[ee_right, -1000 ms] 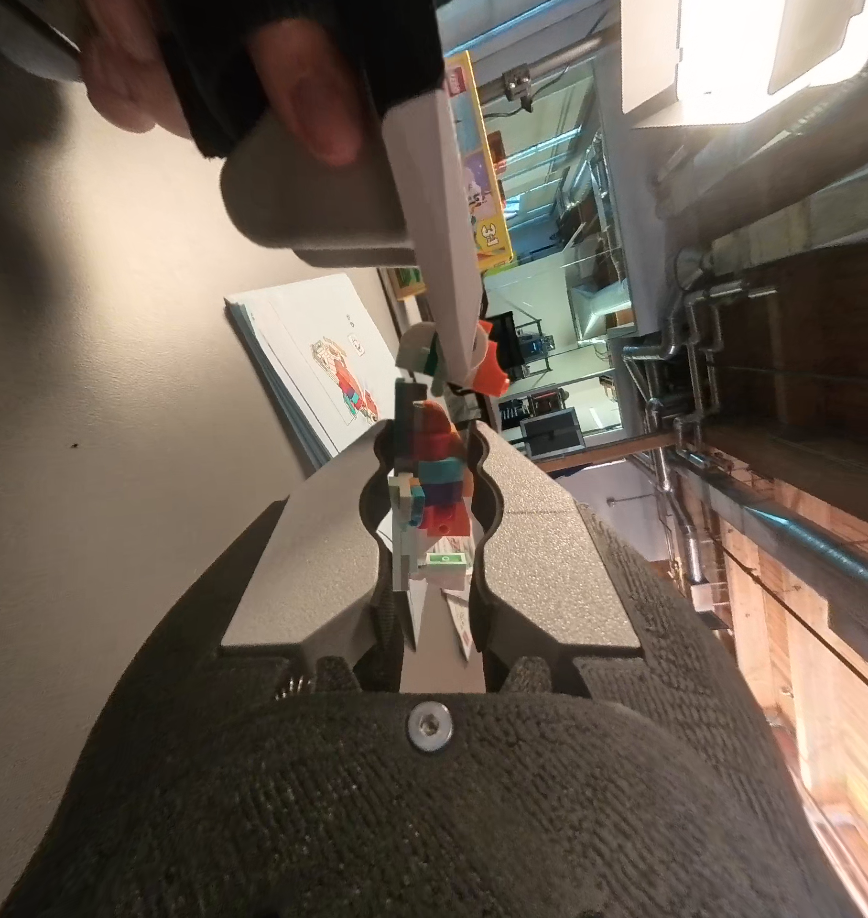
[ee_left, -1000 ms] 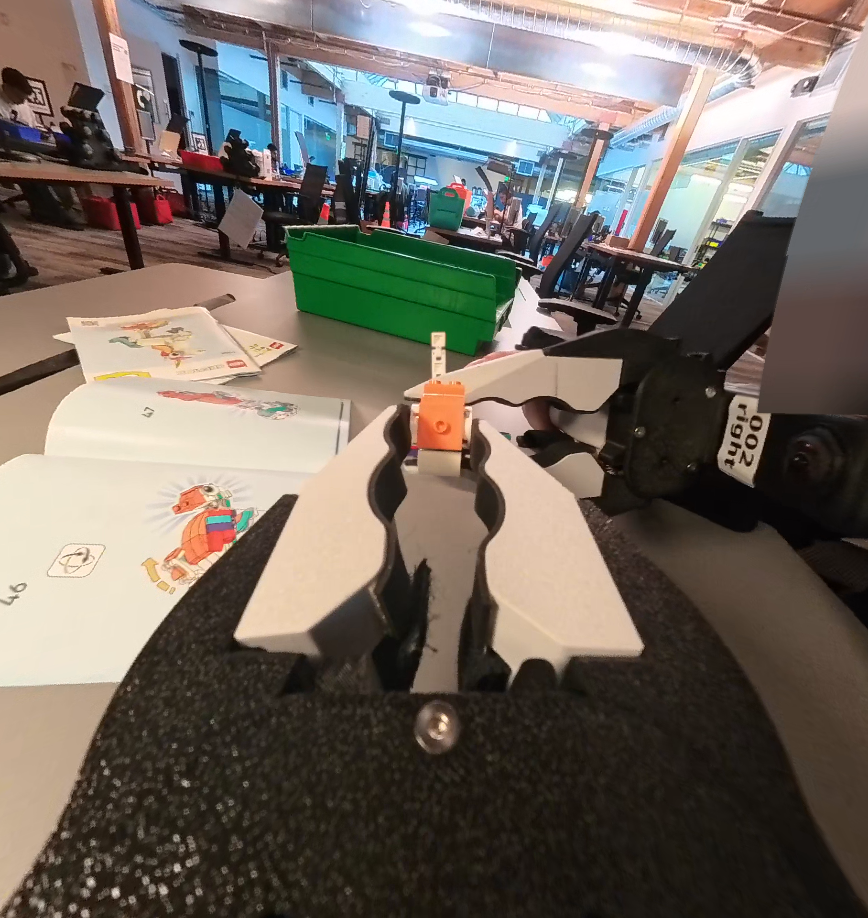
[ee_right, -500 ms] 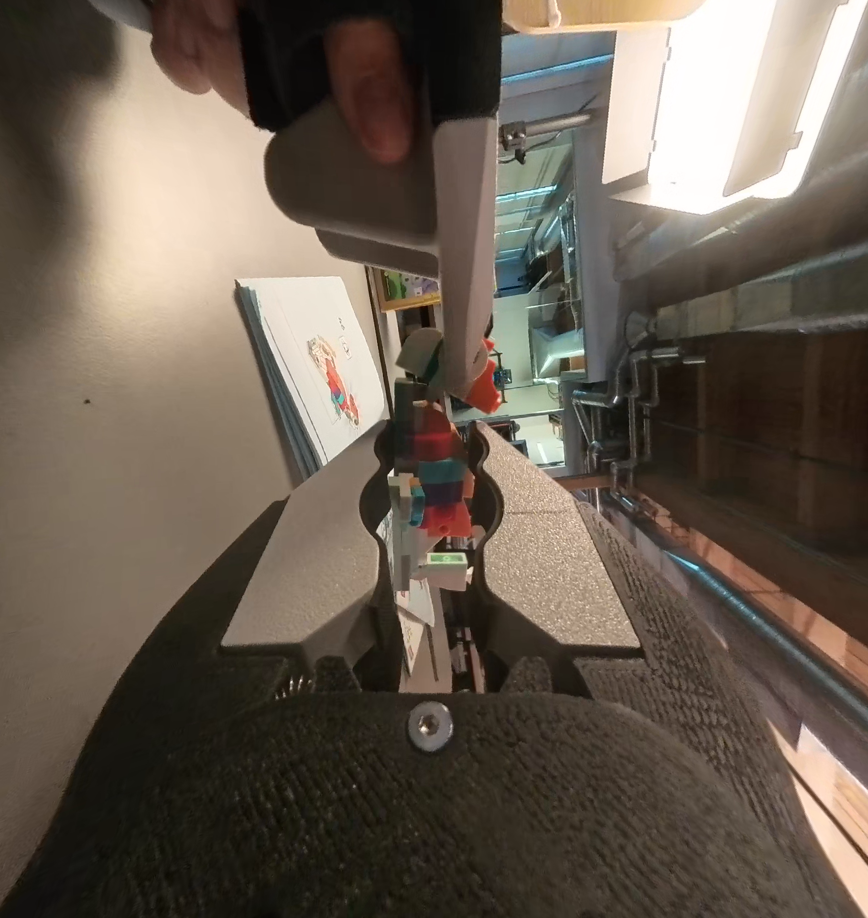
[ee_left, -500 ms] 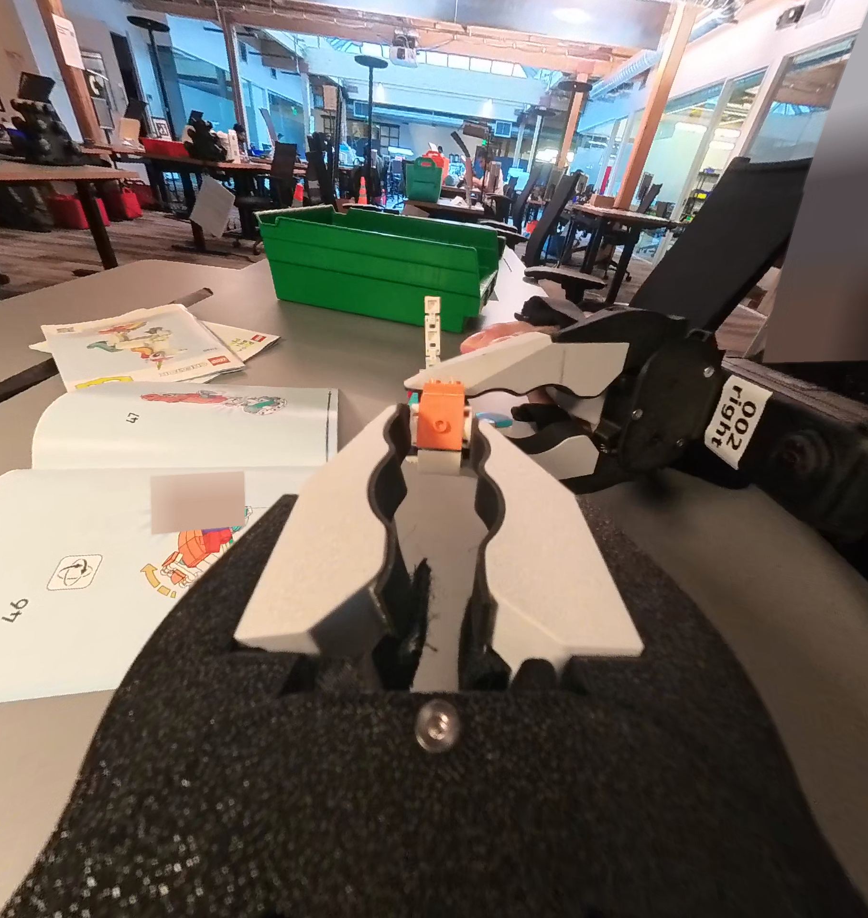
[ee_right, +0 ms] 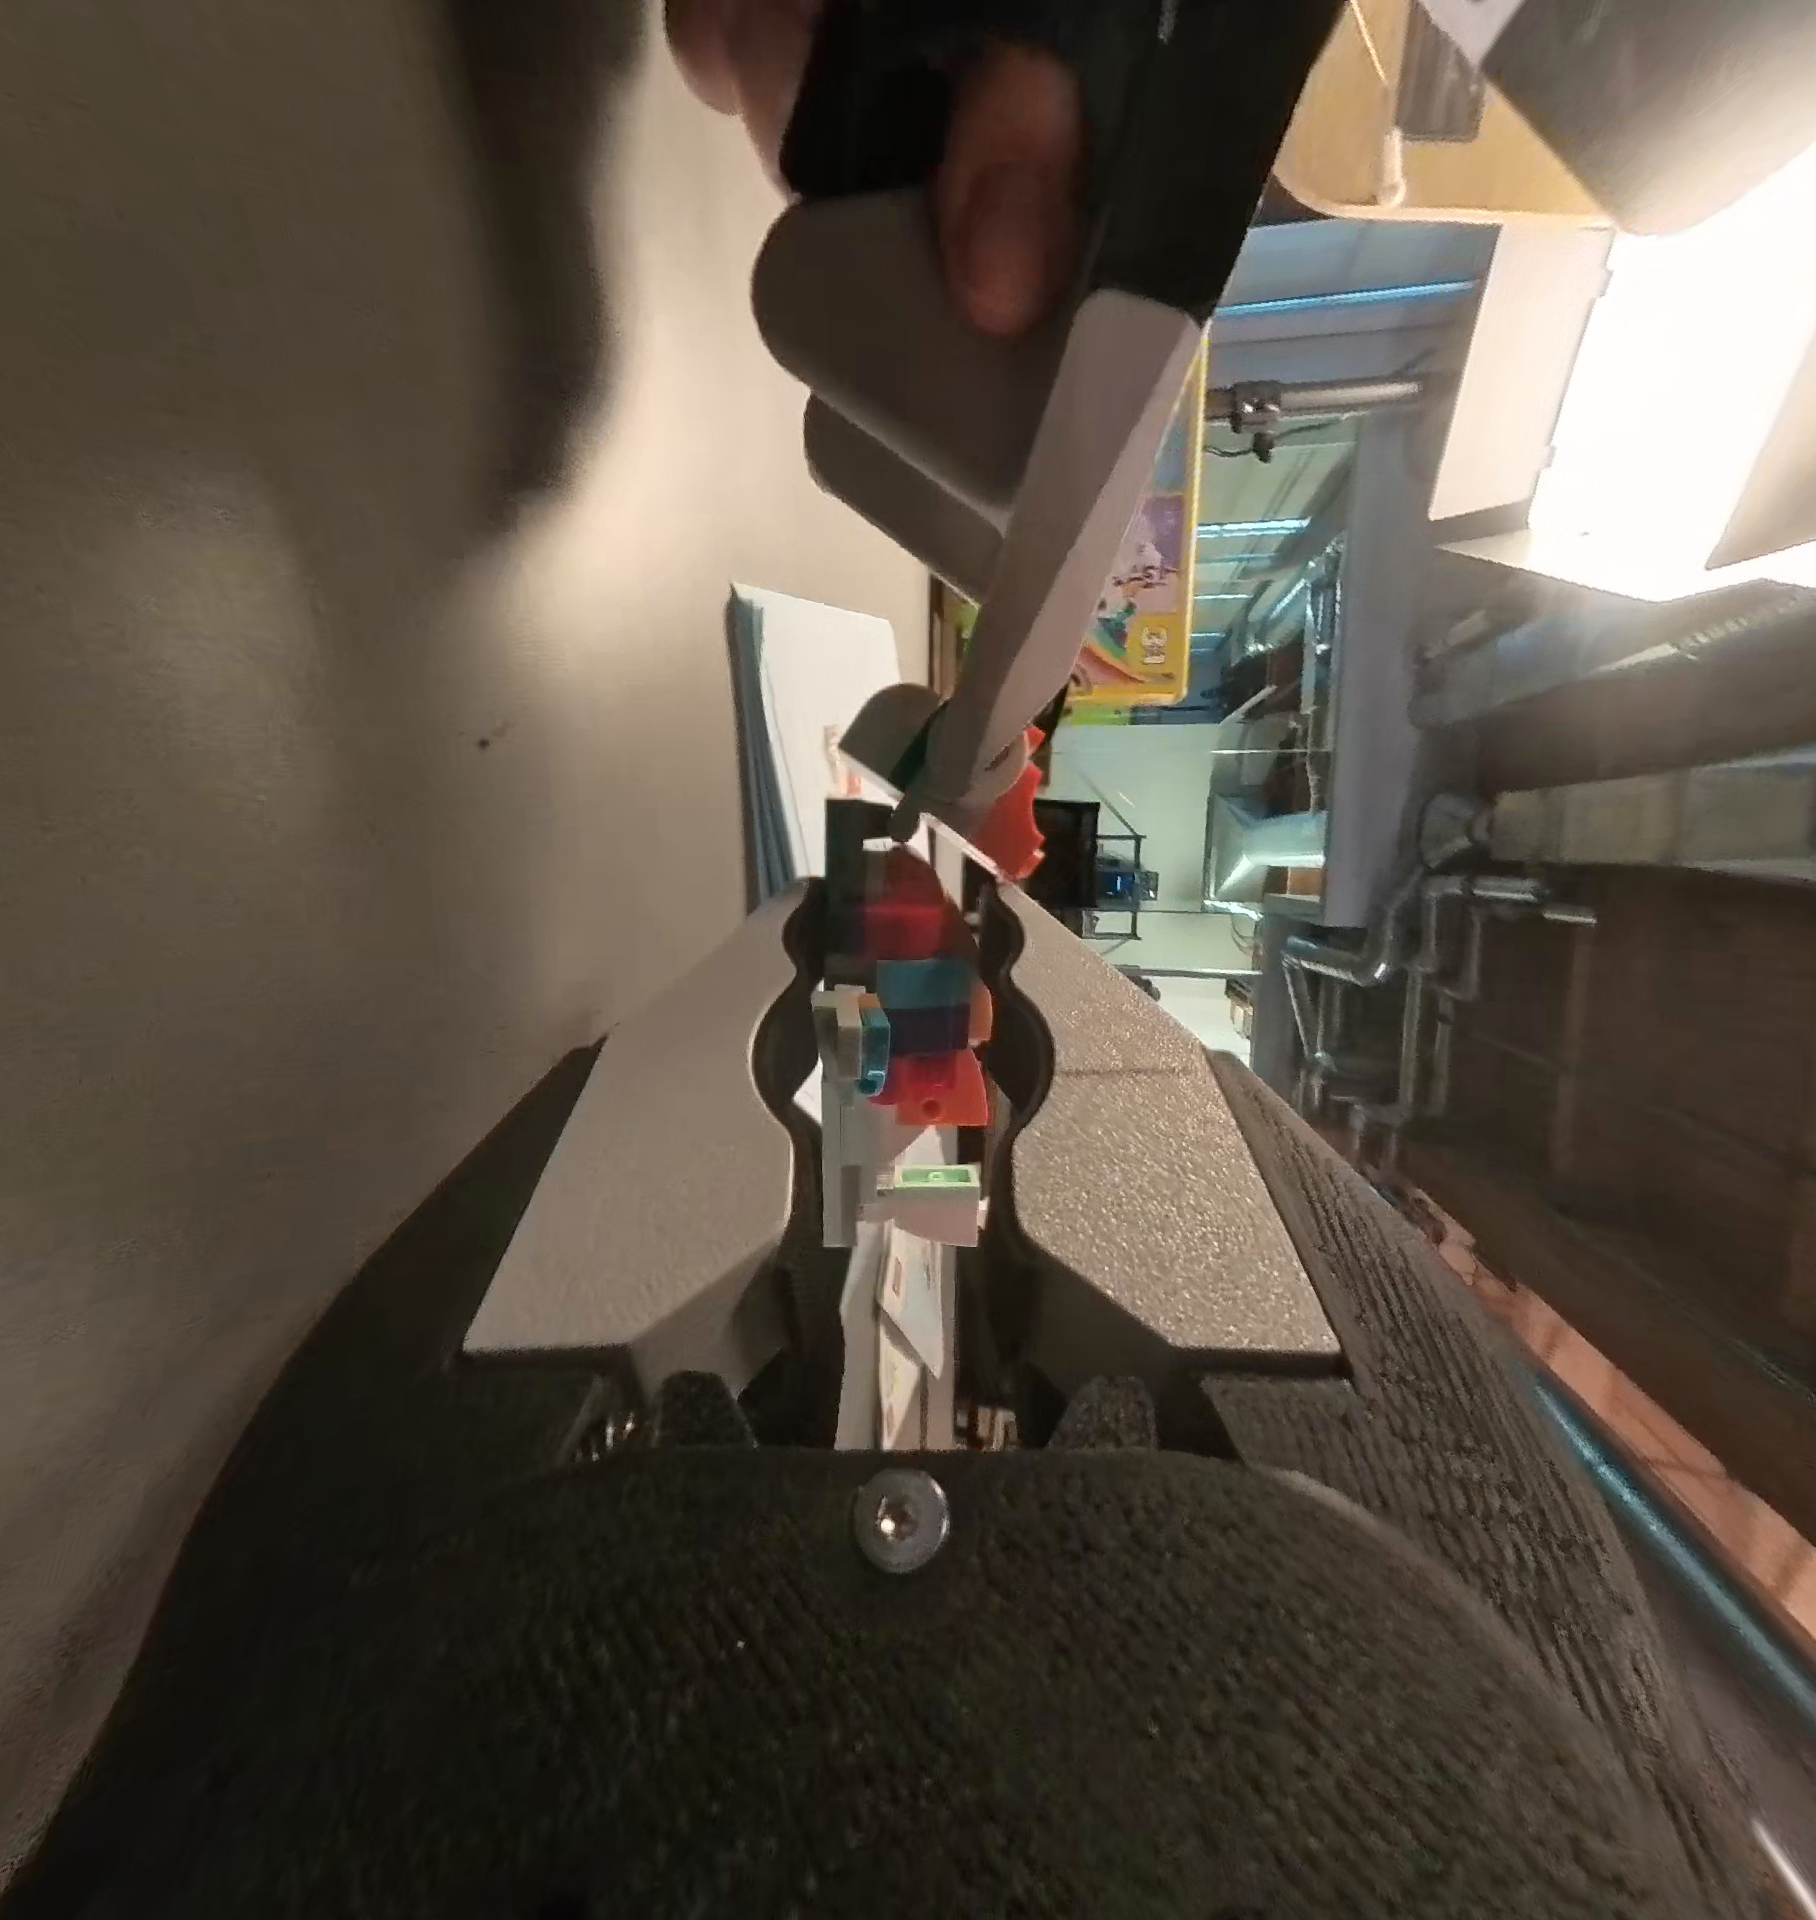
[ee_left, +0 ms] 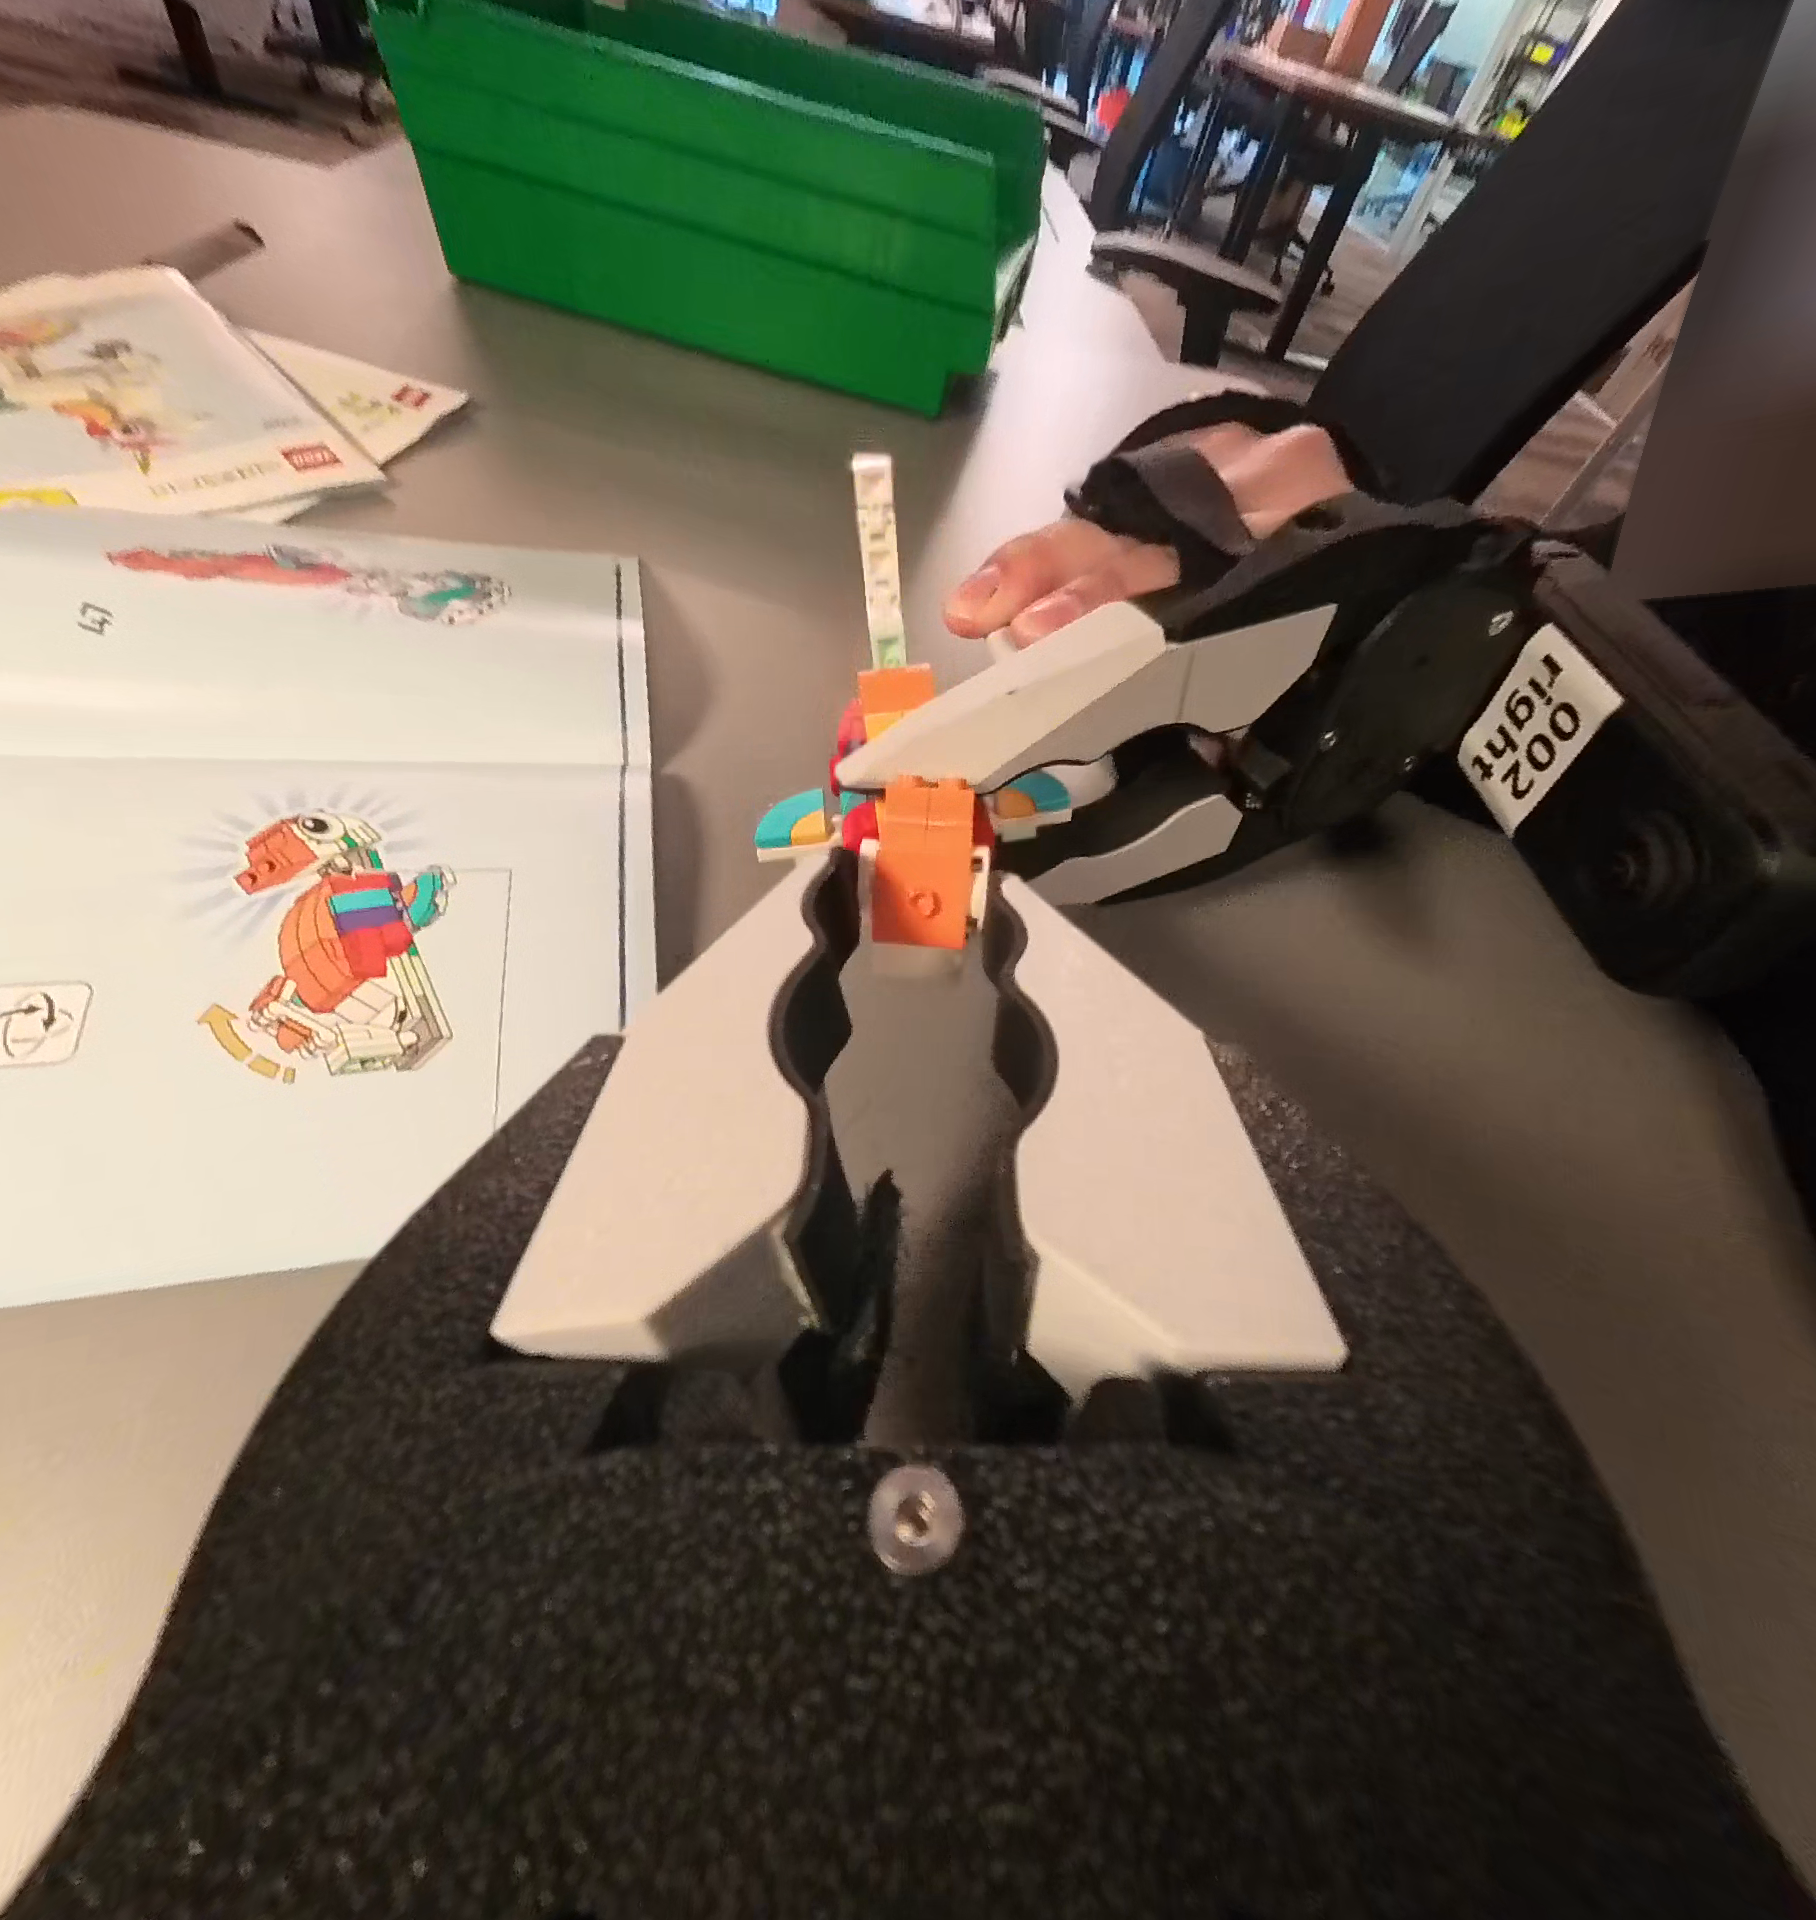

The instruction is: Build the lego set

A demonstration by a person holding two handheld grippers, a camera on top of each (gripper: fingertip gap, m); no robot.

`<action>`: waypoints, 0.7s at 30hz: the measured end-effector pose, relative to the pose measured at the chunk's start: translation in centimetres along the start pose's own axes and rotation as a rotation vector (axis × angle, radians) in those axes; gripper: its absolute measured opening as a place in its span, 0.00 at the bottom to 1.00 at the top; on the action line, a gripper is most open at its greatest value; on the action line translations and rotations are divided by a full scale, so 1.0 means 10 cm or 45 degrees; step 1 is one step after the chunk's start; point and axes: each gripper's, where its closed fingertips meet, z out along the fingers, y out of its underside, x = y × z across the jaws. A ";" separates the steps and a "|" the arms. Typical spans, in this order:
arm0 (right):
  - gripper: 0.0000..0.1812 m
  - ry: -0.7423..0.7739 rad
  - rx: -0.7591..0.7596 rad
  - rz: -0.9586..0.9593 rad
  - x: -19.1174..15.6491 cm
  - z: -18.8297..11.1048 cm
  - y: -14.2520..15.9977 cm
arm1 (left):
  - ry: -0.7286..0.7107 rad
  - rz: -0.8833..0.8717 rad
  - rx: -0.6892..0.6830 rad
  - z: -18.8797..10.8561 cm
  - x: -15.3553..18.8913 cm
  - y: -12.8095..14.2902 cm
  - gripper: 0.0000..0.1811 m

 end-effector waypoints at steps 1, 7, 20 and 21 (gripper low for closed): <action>0.15 -0.010 0.003 -0.015 -0.03 0.00 0.00 | 0.000 -0.006 -0.028 0.00 0.00 0.03 0.12; 0.15 -0.056 0.009 -0.102 -0.15 0.03 -0.01 | -0.029 -0.003 -0.149 0.02 -0.03 0.17 0.12; 0.15 -0.094 0.005 -0.036 -0.16 0.06 0.00 | -0.074 0.017 -0.179 0.02 -0.07 0.17 0.12; 0.15 -0.083 0.008 -0.018 -0.13 0.06 -0.01 | -0.072 0.011 -0.157 0.01 -0.07 0.14 0.12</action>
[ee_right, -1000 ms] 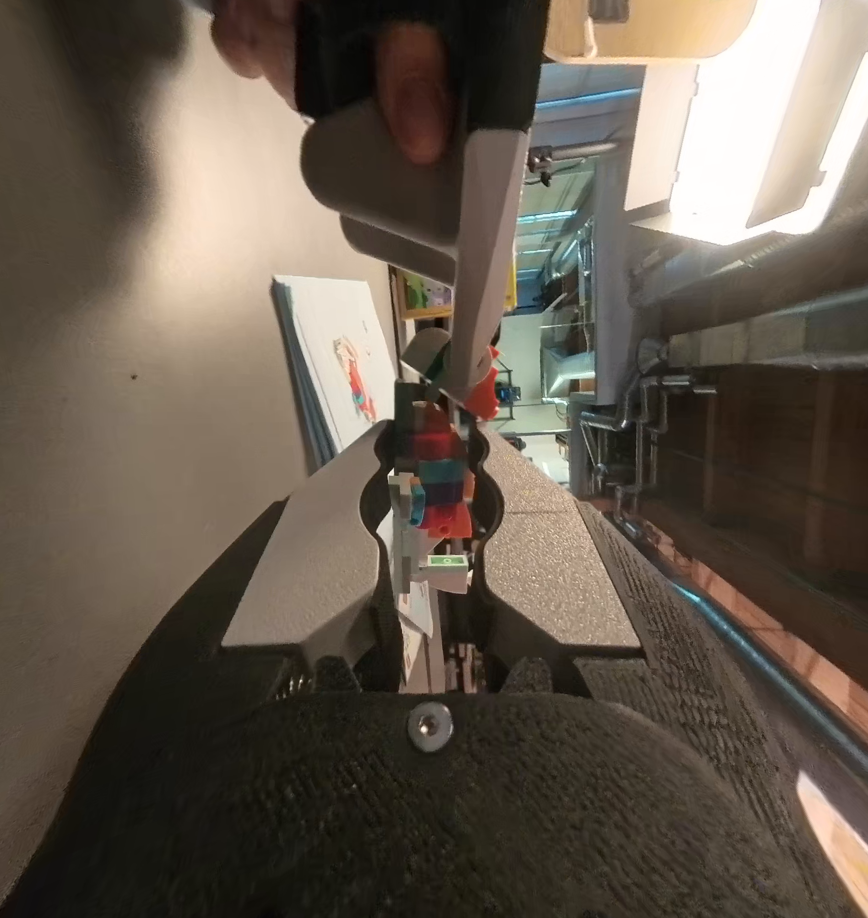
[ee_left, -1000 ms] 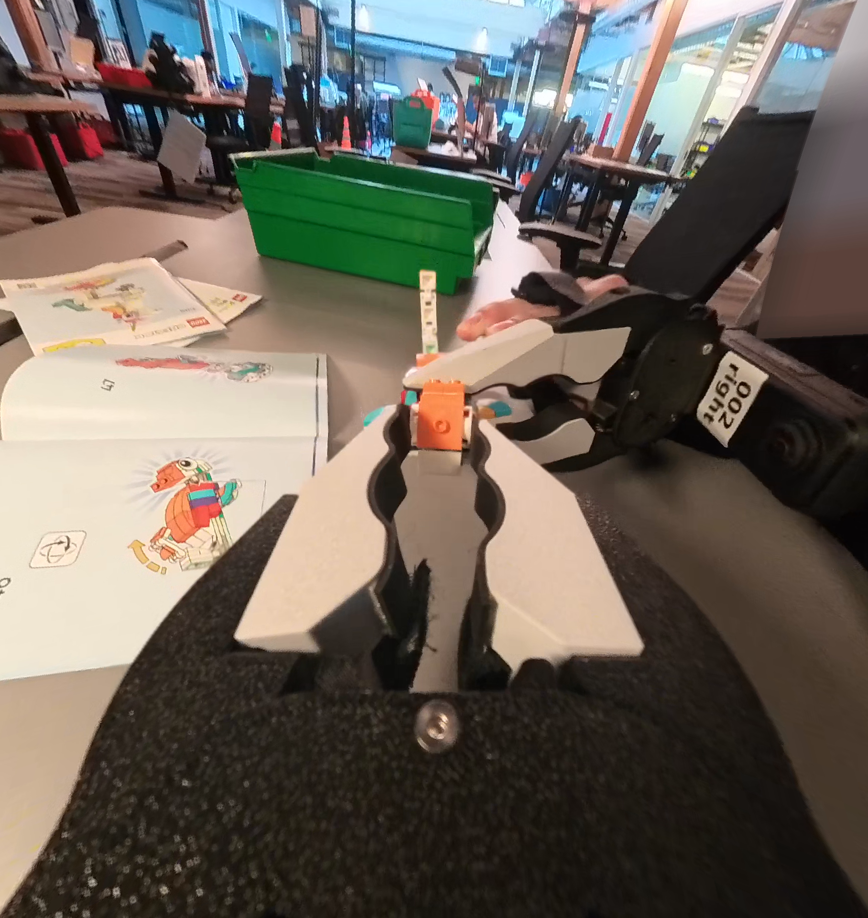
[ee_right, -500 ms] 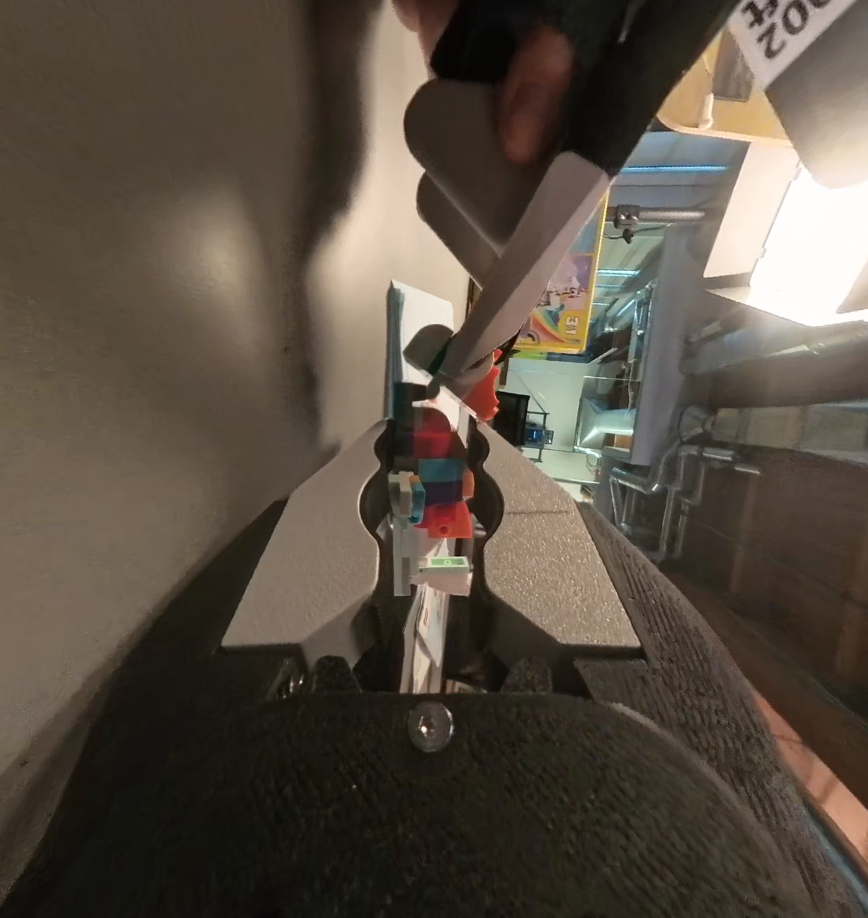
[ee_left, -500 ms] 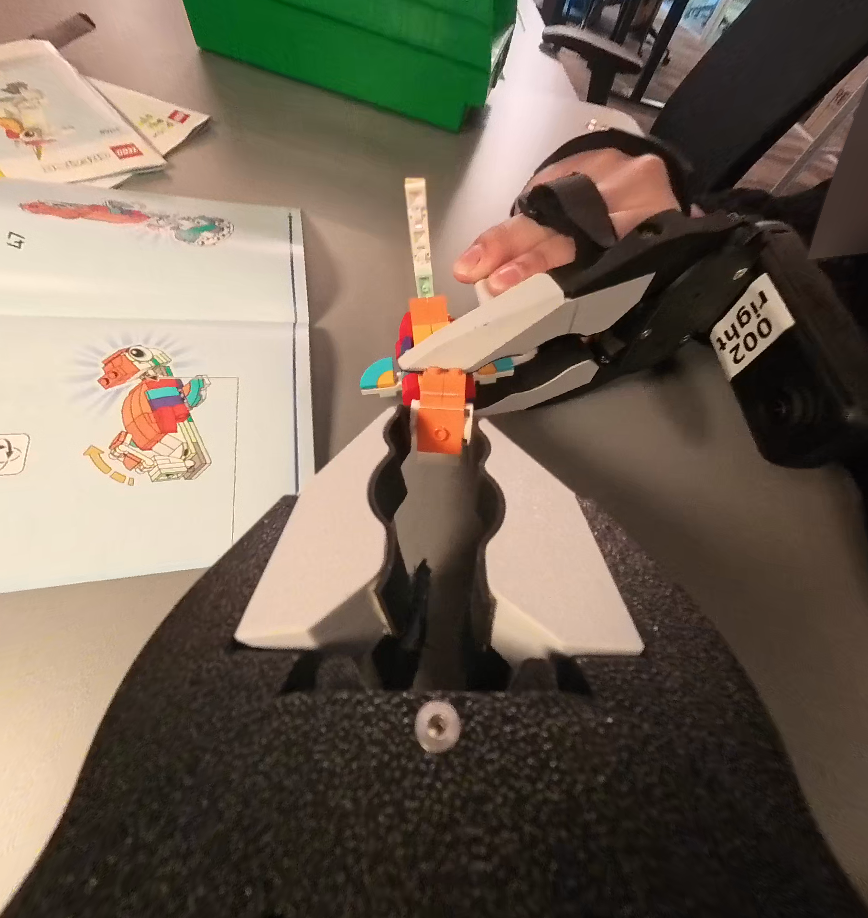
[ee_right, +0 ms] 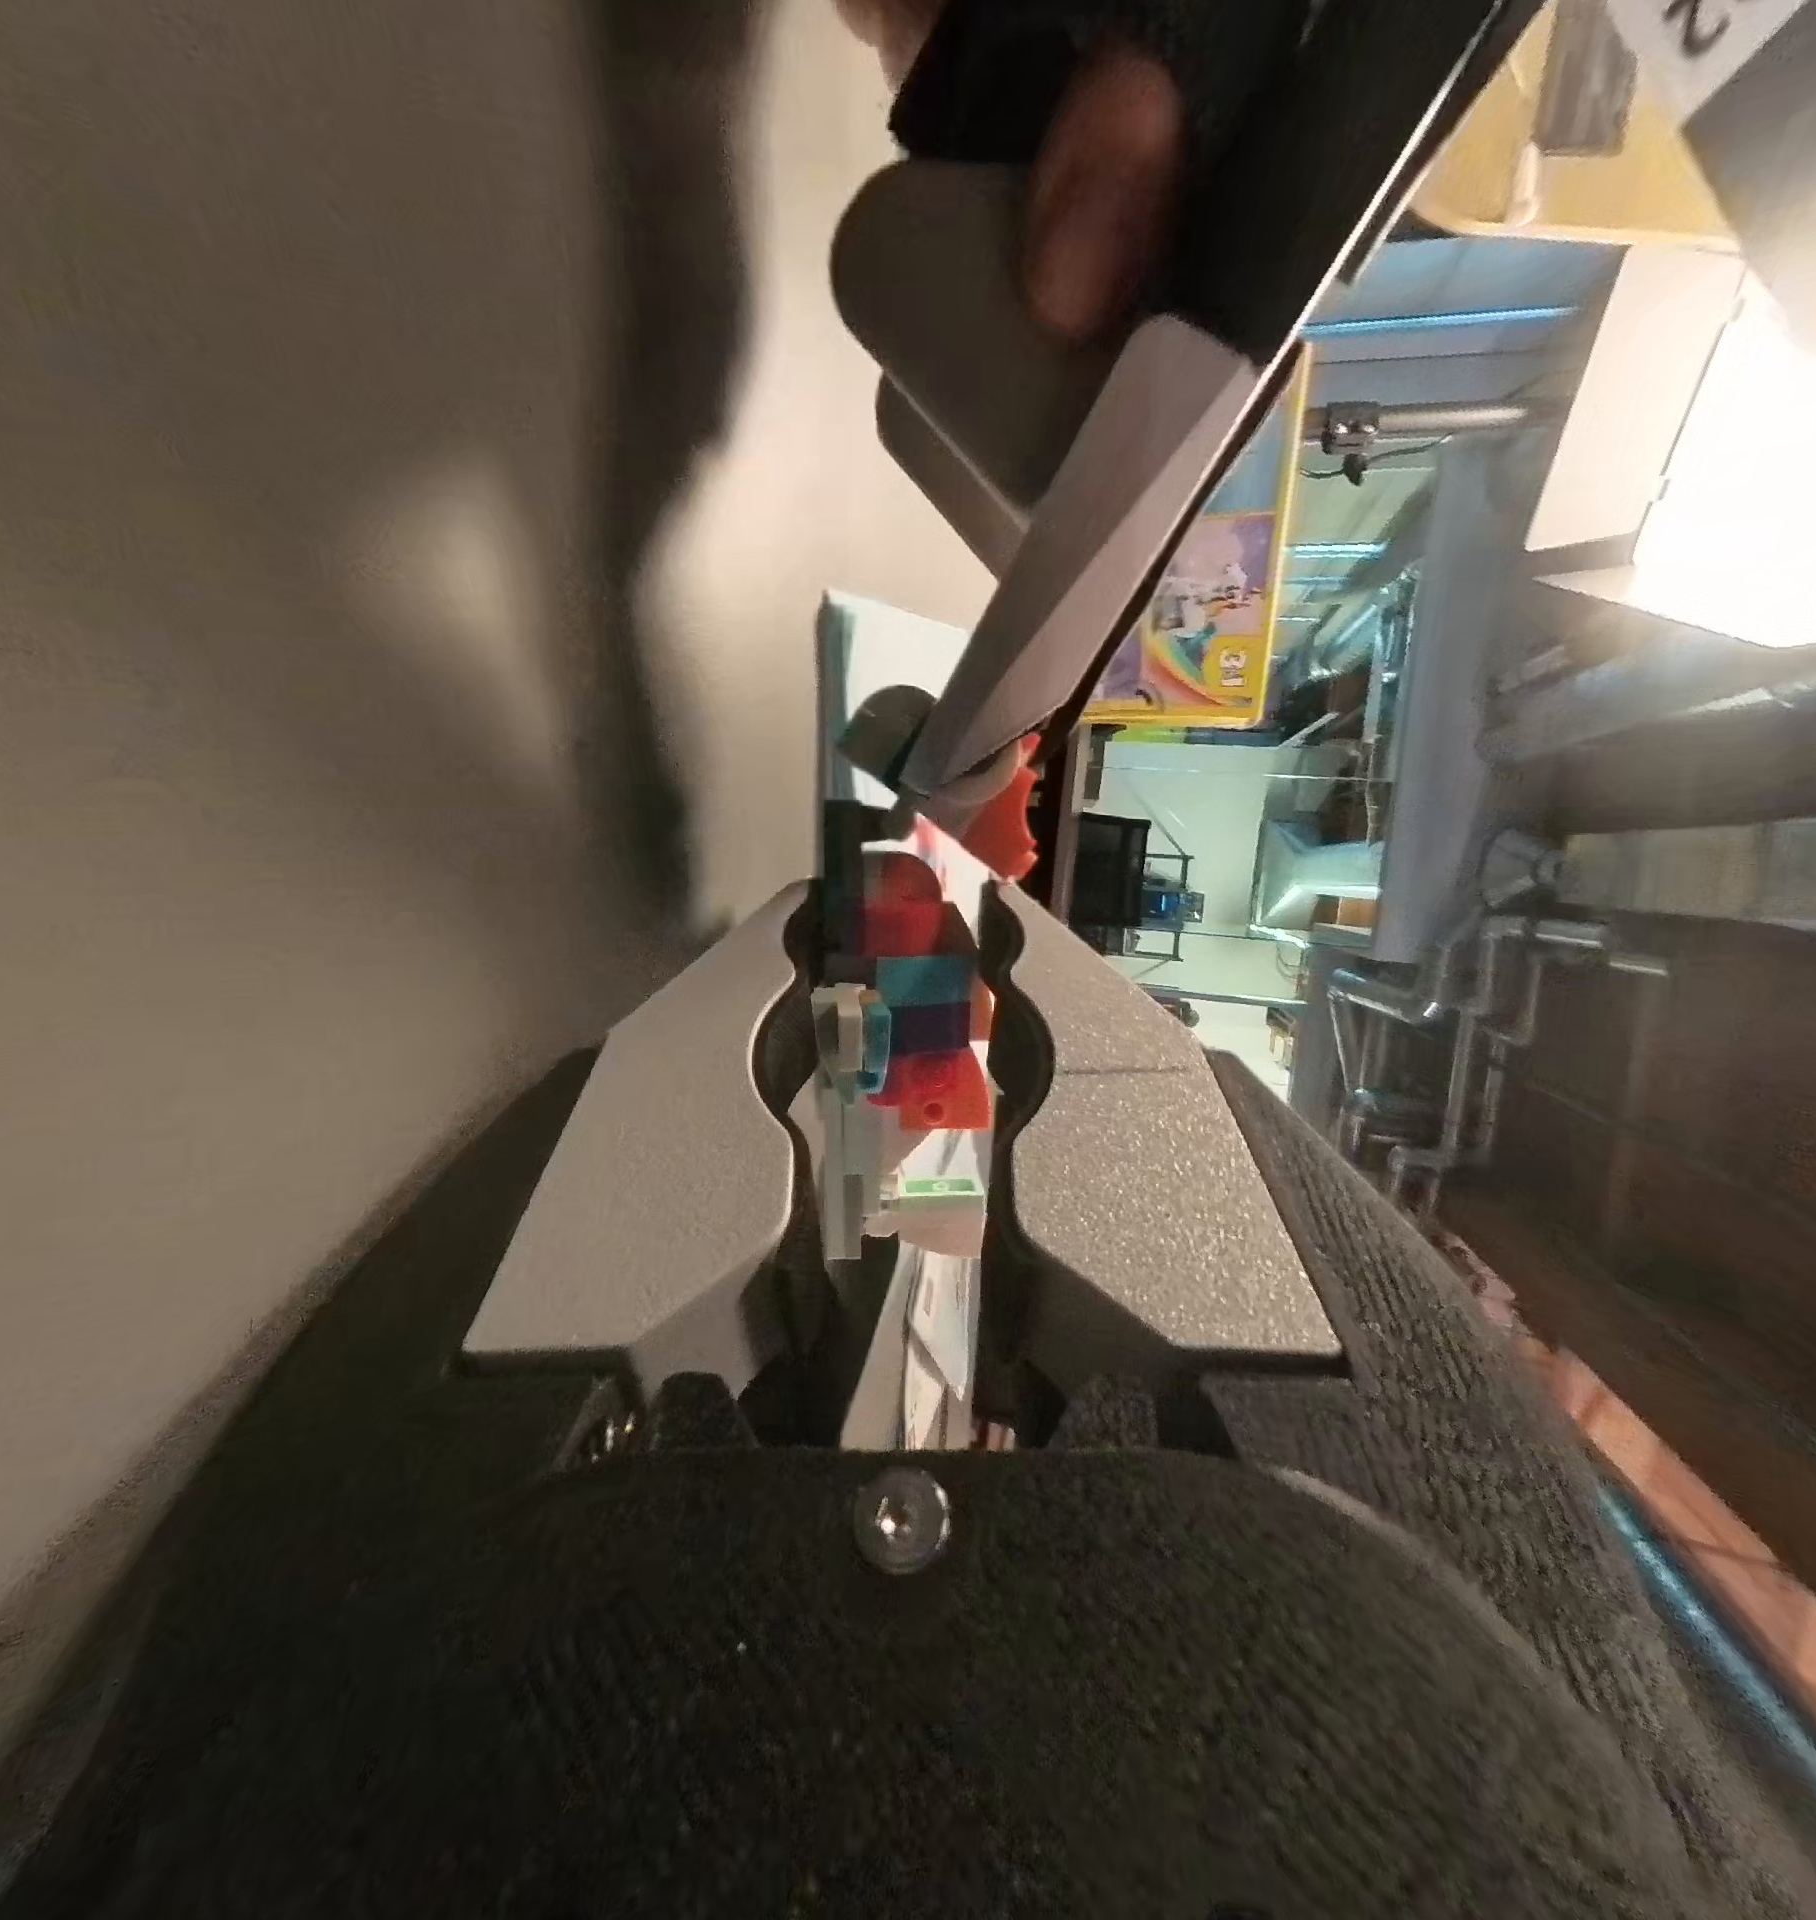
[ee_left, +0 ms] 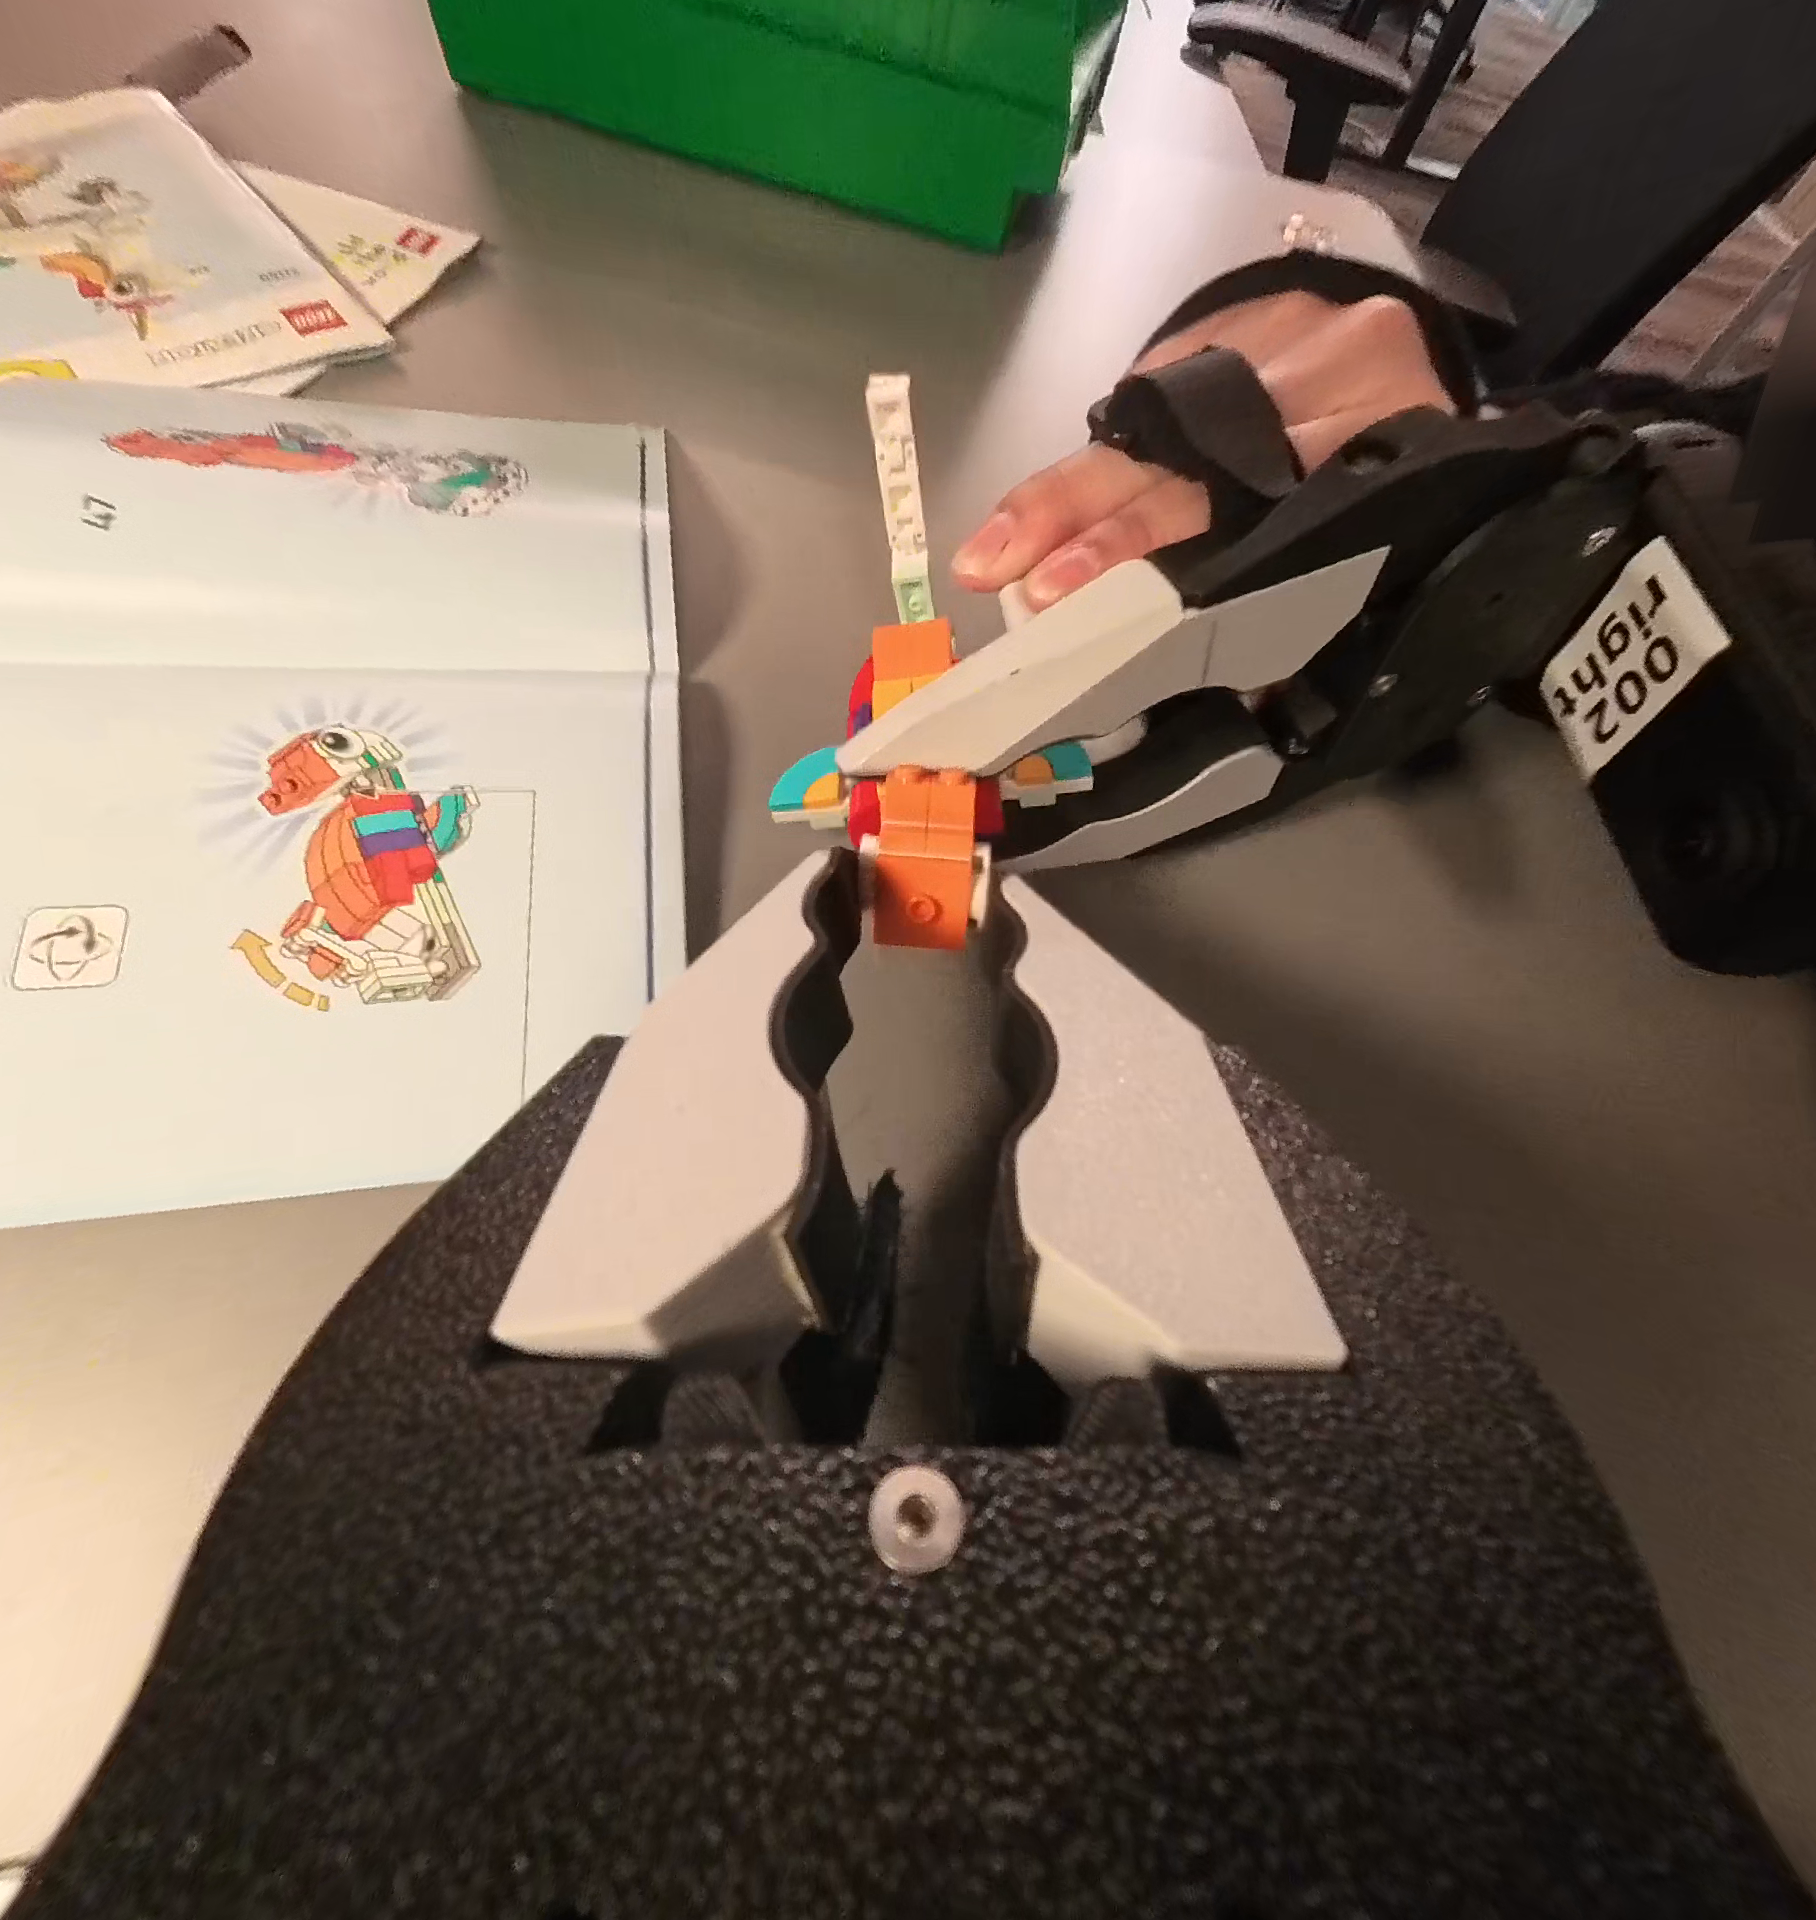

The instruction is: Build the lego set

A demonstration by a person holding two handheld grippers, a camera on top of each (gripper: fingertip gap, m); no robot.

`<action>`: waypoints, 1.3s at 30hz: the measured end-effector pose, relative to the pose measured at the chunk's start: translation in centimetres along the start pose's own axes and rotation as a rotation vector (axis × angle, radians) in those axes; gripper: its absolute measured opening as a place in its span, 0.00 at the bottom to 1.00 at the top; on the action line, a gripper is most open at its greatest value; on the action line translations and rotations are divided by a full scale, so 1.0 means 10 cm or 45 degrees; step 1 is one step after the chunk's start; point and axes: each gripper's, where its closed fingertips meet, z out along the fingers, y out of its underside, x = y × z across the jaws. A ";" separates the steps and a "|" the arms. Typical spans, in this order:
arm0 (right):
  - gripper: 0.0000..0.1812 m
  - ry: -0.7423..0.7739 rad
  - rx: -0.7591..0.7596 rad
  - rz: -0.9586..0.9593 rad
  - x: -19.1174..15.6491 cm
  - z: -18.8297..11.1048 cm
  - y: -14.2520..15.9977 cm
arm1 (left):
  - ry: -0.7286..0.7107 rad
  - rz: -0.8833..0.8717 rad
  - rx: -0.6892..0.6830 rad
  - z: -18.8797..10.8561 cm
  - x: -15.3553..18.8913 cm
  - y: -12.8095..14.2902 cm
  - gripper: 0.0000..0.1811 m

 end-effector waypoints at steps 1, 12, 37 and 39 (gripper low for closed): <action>0.15 0.008 0.004 0.021 0.02 0.00 0.00 | 0.008 -0.016 0.027 -0.01 0.00 -0.03 0.12; 0.15 0.053 0.027 0.138 0.11 -0.02 0.00 | 0.100 -0.106 0.188 -0.06 0.05 -0.16 0.12; 0.15 0.107 0.027 0.129 0.18 -0.02 0.02 | 0.093 -0.063 0.194 -0.11 0.04 -0.14 0.12; 0.15 0.103 0.028 0.120 0.17 -0.01 0.01 | 0.096 -0.058 0.190 -0.11 0.05 -0.13 0.12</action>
